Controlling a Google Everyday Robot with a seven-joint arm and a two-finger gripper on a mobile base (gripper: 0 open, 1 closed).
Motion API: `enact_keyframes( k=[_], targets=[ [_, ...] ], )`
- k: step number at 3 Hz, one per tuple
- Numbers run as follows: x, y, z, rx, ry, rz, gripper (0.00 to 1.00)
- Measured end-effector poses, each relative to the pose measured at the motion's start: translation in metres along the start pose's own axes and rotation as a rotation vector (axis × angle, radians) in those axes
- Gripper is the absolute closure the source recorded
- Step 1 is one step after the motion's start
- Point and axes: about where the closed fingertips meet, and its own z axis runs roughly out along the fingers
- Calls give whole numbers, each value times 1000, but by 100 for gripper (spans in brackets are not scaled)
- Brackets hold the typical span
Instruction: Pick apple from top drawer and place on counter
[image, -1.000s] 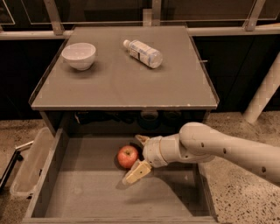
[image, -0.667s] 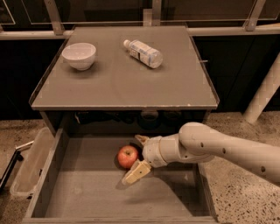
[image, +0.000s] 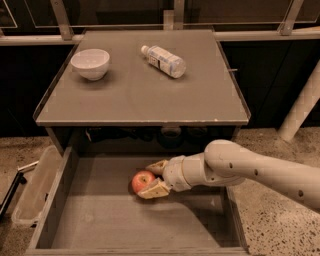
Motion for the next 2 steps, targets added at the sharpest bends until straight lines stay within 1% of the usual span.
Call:
enact_keyframes(
  k=[2],
  targets=[
    [0, 0, 0, 0, 0, 0, 89]
  ],
)
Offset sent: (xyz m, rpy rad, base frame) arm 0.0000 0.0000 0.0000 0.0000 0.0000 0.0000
